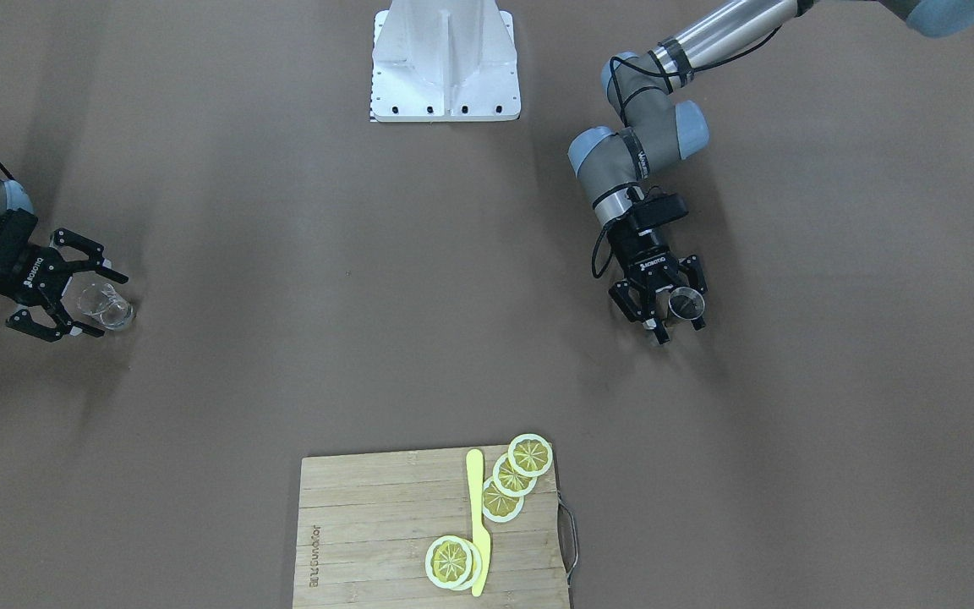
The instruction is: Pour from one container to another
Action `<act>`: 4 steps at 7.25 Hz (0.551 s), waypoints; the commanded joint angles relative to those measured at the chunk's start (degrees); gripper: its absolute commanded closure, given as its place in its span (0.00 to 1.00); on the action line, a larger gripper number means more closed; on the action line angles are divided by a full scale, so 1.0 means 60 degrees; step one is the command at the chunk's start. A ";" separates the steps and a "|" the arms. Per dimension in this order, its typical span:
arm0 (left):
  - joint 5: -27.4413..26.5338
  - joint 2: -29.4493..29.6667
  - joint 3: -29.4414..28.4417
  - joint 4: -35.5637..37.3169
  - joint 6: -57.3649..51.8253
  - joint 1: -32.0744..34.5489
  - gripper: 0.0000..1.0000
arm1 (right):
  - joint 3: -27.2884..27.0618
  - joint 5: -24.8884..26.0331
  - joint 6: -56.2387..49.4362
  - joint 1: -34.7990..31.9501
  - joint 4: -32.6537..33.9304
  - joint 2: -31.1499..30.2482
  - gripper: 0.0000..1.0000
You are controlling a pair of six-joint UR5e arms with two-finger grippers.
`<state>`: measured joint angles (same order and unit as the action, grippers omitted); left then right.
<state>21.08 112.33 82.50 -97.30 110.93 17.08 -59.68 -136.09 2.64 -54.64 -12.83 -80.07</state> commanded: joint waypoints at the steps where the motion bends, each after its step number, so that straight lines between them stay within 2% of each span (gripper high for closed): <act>1: -0.0012 -0.0001 0.0005 0.0001 -0.0383 0.0010 0.41 | 0.0000 0.0035 0.0000 0.0011 0.0000 0.0000 0.28; 3: 0.0002 0.0014 0.0035 -0.0087 -0.0369 0.0053 0.41 | 0.0000 0.0035 0.0000 0.0011 0.0000 0.0000 0.46; 4: 0.0002 0.0014 0.0035 -0.0102 -0.0369 0.0054 0.43 | -0.0014 0.0035 0.0000 0.0011 0.0000 0.0000 0.60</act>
<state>21.08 112.40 82.67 -97.68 108.76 17.33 -59.69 -135.88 2.64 -54.58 -12.84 -80.07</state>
